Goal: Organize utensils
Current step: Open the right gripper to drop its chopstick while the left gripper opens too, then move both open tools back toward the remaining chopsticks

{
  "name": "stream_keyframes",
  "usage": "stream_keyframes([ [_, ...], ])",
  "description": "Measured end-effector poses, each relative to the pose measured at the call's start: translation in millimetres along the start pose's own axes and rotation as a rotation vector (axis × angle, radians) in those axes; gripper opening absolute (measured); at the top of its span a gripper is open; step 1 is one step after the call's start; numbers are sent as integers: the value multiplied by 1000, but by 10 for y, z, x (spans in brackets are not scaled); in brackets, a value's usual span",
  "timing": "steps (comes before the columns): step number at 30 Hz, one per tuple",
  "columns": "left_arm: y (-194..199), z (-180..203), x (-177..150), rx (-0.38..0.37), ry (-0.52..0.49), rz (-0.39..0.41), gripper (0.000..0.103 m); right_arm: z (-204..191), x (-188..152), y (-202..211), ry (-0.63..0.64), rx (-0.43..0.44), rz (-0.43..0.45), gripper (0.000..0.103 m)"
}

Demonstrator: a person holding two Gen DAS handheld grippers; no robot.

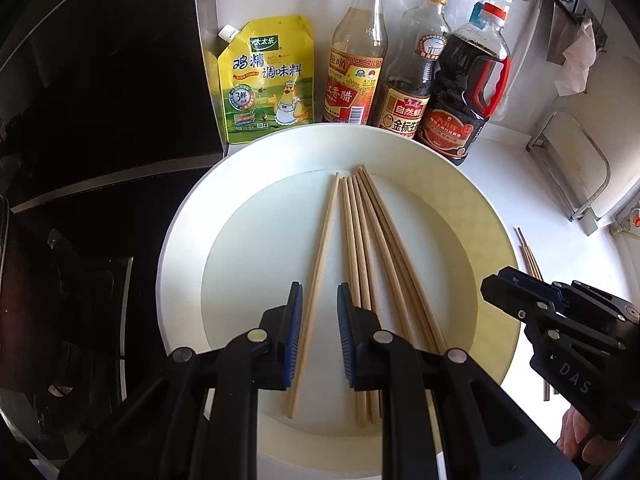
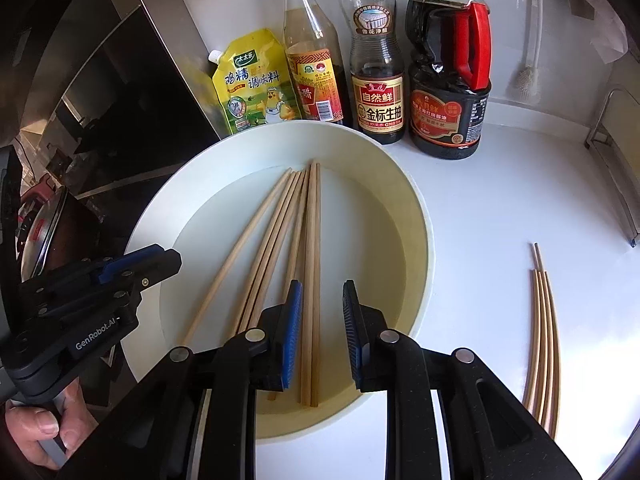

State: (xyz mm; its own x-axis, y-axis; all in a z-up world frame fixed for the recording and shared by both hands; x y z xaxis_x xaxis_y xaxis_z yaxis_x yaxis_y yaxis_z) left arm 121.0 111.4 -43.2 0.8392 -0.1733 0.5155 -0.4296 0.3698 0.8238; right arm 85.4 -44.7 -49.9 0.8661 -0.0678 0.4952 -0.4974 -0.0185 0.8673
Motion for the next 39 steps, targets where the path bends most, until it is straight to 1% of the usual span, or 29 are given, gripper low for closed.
stream_keyframes([
  [3, 29, 72, -32, -3, -10, -1, 19, 43, -49, 85, -9, -2, 11, 20],
  [5, 53, 123, -55, -3, -17, 0, 21, 78, -85, 126, -15, -6, 14, 21],
  [13, 78, 370, -174, -18, -27, -8, 22, 259, -263, 238, -20, -20, 11, 22],
  [15, 59, 452, -210, -22, -32, -16, 23, 331, -304, 266, -28, -30, 9, 22],
  [17, 36, 531, -240, -24, -35, -25, 27, 416, -352, 298, -41, -40, 5, 23],
  [19, 16, 620, -254, -31, -40, -32, 28, 513, -402, 333, -53, -48, 4, 26],
  [21, 2, 719, -255, -36, -51, -34, 29, 615, -451, 372, -66, -57, 8, 27],
  [24, -10, 888, -248, -46, -72, -32, 36, 774, -525, 426, -85, -71, 13, 27],
  [25, -18, 944, -248, -49, -79, -31, 43, 830, -551, 445, -91, -78, 13, 28],
  [26, -25, 1006, -248, -54, -86, -29, 47, 878, -573, 458, -98, -86, 14, 29],
  [30, -69, 1264, -259, -73, -116, -32, 47, 1125, -634, 538, -128, -109, 17, 32],
  [32, -98, 1383, -267, -80, -126, -36, 50, 1246, -663, 580, -141, -120, 20, 34],
  [33, -108, 1431, -269, -82, -130, -38, 51, 1307, -680, 604, -146, -125, 24, 38],
  [34, -120, 1479, -270, -83, -134, -39, 55, 1369, -692, 628, -150, -130, 29, 42],
  [35, -131, 1525, -269, -85, -136, -39, 60, 1426, -707, 651, -153, -138, 35, 42],
  [37, -138, 1611, -267, -92, -140, -36, 62, 1534, -736, 681, -159, -149, 39, 47],
  [39, -152, 1691, -269, -90, -143, -35, 64, 1638, -758, 690, -163, -159, 36, 48],
])
Point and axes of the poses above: each gripper's, at about its wrist camera, not at the fingertips, and y roughly against the way its jaws point, z to its right, x to its top, the point moved 1 cm from there along -y, roughly the way its jaws point, and after that the axes turned 11 degrees about -x, right-handed, at the moved point
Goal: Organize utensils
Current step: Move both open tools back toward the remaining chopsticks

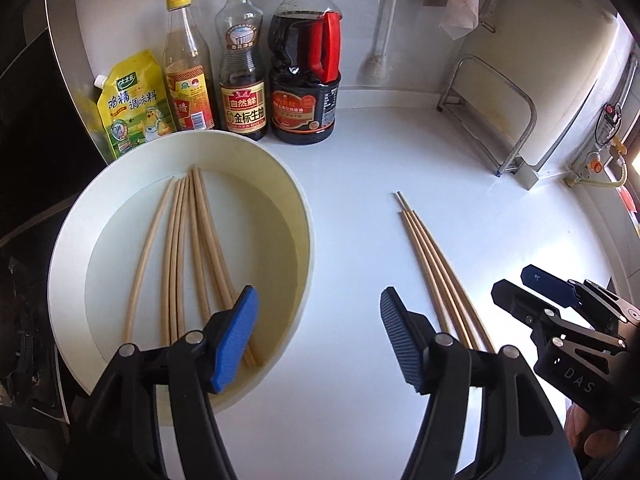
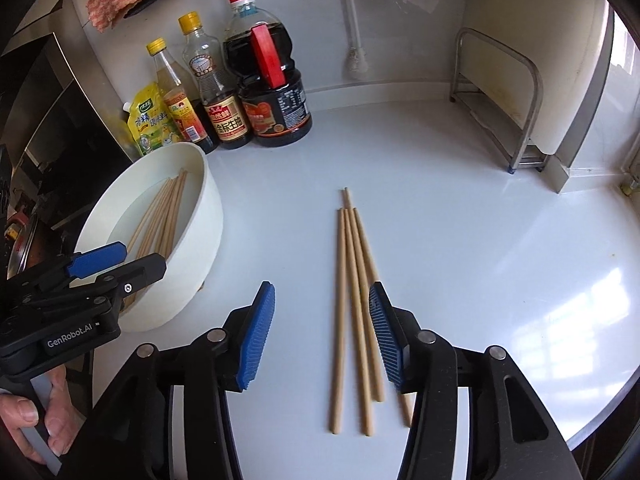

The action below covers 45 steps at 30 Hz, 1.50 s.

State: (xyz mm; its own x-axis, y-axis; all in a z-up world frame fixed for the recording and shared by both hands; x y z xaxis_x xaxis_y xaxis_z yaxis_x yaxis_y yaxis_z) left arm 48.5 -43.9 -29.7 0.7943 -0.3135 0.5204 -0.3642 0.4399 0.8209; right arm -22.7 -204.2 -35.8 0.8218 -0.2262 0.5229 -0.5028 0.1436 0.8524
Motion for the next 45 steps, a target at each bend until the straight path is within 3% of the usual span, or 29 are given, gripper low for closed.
stream_keyframes([
  [4, -48, 113, -4, -1, 7, -3, 74, 190, -25, -51, -4, -13, -14, 54],
  [10, -126, 235, -26, 7, 36, -16, 80, 431, -35, -115, -13, -8, -28, 62],
  [23, -281, 492, -125, 50, 74, -11, 81, 811, -160, -443, -12, 22, -68, 62],
  [32, -518, 589, -275, 75, 103, -30, 81, 752, -235, -773, 71, 29, -101, 62],
  [45, -780, 615, -428, 108, 143, -60, 81, 636, -250, -966, 205, -4, -77, 62],
])
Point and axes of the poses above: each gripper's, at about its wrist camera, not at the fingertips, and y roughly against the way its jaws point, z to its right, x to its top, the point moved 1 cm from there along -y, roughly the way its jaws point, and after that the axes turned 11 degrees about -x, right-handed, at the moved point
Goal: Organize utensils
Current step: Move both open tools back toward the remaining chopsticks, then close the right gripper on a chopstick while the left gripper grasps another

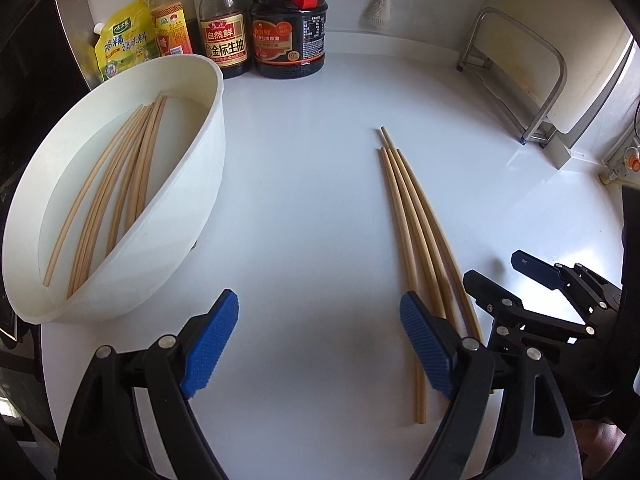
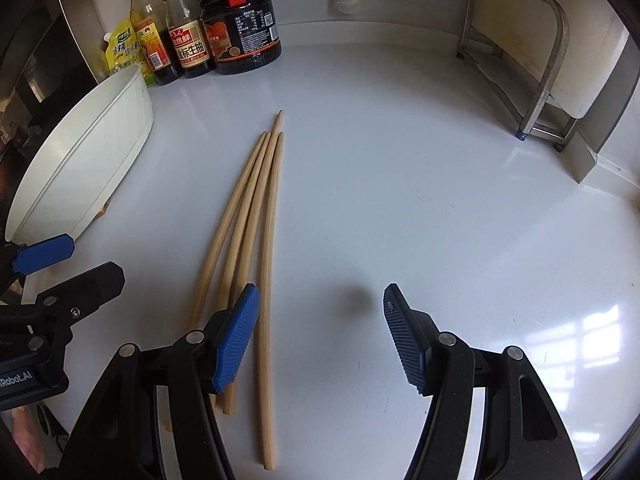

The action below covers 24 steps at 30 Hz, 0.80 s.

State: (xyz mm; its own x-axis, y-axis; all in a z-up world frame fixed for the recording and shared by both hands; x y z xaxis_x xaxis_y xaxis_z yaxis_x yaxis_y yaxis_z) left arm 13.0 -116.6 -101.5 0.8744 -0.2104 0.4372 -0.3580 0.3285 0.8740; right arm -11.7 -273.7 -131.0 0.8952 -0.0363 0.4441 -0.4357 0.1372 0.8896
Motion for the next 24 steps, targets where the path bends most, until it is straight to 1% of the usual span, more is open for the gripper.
stream_keyframes([
  [4, -42, -2, -30, 3, 7, -4, 81, -35, -16, -33, 36, -1, 2, 62],
  [6, -78, 9, -31, 15, 6, -10, 82, -30, -13, -33, 40, -1, 5, 62],
  [9, -123, 33, -17, 12, 9, -13, 82, -2, -4, -38, 34, -5, 7, 62],
  [14, -190, 110, 5, 3, -1, -12, 82, 97, -4, -43, 20, -12, 9, 62],
  [21, -311, 168, 11, -12, 9, -41, 82, 330, -7, -52, -12, -26, 6, 62],
  [24, -347, 199, 10, -8, -1, -46, 82, 389, -17, -26, -21, -13, 12, 62],
])
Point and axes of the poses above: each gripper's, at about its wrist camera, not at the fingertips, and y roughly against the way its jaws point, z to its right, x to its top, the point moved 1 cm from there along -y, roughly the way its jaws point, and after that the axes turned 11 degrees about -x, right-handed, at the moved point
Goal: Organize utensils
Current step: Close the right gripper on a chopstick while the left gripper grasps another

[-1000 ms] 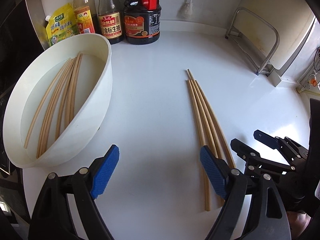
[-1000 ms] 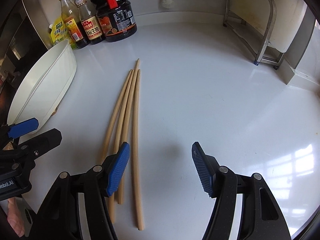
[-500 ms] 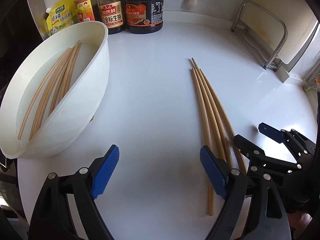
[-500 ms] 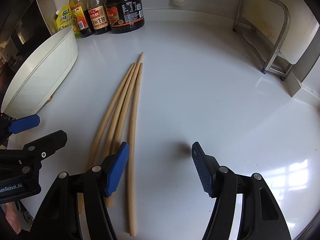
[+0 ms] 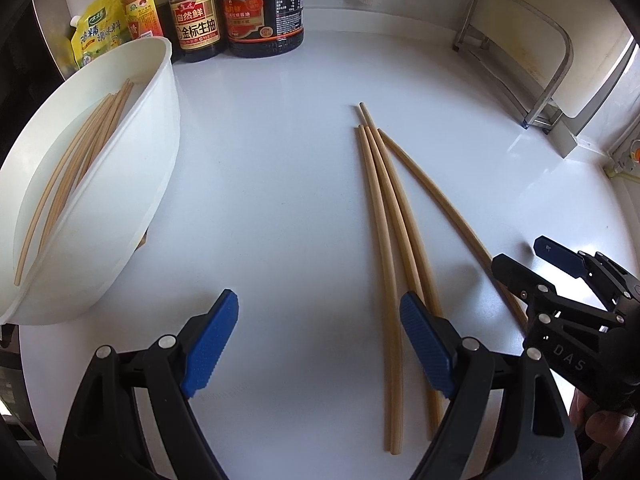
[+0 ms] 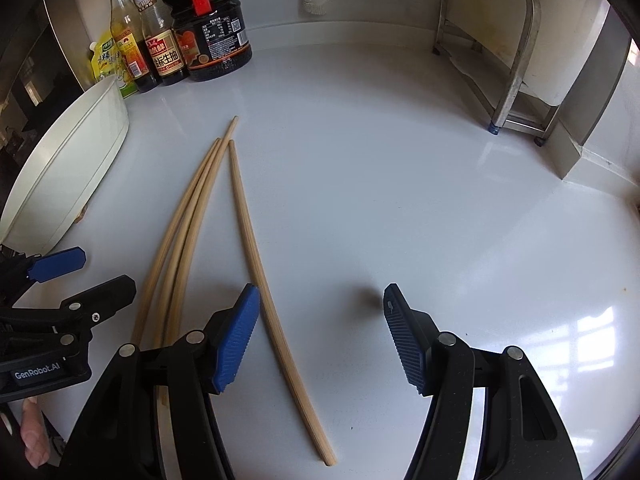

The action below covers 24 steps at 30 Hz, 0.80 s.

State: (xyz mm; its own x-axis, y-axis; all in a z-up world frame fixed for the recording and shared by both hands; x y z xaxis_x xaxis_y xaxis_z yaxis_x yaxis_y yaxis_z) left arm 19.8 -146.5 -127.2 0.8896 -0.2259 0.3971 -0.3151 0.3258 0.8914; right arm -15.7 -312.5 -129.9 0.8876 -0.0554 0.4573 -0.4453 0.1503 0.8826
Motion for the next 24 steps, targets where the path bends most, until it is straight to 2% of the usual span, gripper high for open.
stream_keyframes([
  [11, -109, 28, 5, 26, -16, -19, 82, -124, -51, 0, 46, 13, -2, 62],
  [19, -147, 7, 17, 40, -15, -17, 82, -187, -47, -21, 95, -36, 23, 62],
  [22, -148, 4, 32, 39, -14, -11, 79, -218, -39, -21, 115, -41, 43, 61],
  [24, -140, 25, 46, 33, -27, -1, 69, -243, -27, -28, 126, -37, 50, 61],
])
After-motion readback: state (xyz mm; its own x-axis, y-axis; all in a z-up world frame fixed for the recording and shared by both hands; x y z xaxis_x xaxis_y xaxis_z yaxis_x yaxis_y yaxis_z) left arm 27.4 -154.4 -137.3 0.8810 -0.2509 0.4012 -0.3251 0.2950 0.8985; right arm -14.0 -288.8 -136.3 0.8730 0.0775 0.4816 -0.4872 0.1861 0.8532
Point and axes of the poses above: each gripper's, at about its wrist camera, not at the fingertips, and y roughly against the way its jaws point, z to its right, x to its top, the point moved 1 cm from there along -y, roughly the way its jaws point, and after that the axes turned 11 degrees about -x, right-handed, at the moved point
